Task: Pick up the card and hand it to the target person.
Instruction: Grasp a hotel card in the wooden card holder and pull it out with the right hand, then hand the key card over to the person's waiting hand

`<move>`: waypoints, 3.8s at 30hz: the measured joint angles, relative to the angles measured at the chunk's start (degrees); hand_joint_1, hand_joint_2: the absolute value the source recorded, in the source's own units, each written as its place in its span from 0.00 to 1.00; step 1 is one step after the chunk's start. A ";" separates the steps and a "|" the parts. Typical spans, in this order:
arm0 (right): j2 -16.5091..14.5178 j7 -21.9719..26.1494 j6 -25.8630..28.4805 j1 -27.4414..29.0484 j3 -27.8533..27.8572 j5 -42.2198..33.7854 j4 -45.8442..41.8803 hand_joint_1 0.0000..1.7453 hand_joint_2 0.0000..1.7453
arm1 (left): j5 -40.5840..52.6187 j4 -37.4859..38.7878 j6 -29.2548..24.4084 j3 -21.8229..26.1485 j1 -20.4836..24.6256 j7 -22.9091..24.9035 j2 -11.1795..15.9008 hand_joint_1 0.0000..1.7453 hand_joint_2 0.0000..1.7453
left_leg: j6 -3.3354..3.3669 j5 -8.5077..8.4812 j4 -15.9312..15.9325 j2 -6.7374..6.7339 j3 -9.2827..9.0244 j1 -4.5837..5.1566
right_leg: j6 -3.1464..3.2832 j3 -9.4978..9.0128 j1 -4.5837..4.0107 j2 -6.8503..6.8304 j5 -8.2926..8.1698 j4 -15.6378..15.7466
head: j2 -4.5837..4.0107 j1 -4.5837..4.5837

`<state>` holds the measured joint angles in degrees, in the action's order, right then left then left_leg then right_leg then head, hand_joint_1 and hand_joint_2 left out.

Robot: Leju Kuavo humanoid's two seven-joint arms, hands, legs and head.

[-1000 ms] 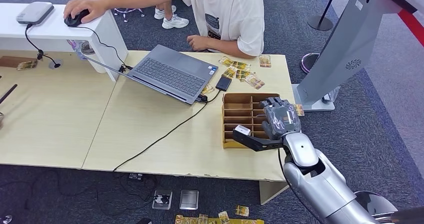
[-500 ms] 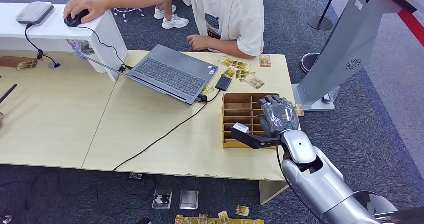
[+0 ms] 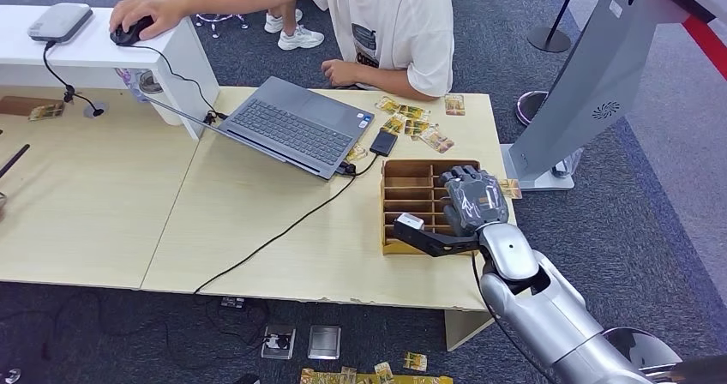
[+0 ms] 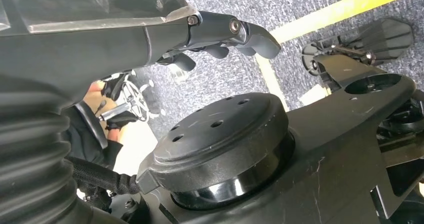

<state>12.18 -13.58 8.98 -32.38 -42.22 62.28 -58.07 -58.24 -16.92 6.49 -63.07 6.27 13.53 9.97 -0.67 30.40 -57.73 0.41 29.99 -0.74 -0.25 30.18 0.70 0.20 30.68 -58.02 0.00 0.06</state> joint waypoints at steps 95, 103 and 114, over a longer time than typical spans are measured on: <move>5.12 -3.57 7.76 0.61 7.08 0.60 -11.45 0.96 1.00 | 0.96 0.10 -0.03 1.03 -0.04 0.59 0.00 0.00 1.00 | 0.00 0.00 -0.01 0.00 -0.02 0.00 | 0.00 -0.01 0.00 0.00 0.00 -0.01 | 0.00 -0.02; 3.53 -2.63 8.43 -0.39 6.22 0.55 -11.65 1.00 1.00 | -0.42 0.03 -0.07 2.25 -0.09 1.48 0.00 0.00 1.00 | 0.00 0.00 -0.01 0.00 -0.02 0.00 | 0.00 -0.02 0.00 0.00 0.00 -0.02 | 0.00 0.01; 1.22 -1.77 9.31 -1.62 4.62 0.09 -9.89 0.00 1.00 | -1.67 -0.13 -0.57 3.12 -0.26 2.01 -0.02 0.00 1.00 | 0.00 0.00 -0.01 0.01 0.00 0.00 | 0.00 0.00 0.00 -0.01 0.00 -0.03 | 0.00 -0.02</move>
<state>13.40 -15.35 18.29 -34.00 -37.60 62.37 -67.96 -59.92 -17.04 5.92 -59.95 6.01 15.53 9.94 -0.67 30.40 -57.74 0.42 30.00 -0.73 -0.25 30.18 0.70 0.20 30.68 -58.05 0.00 0.04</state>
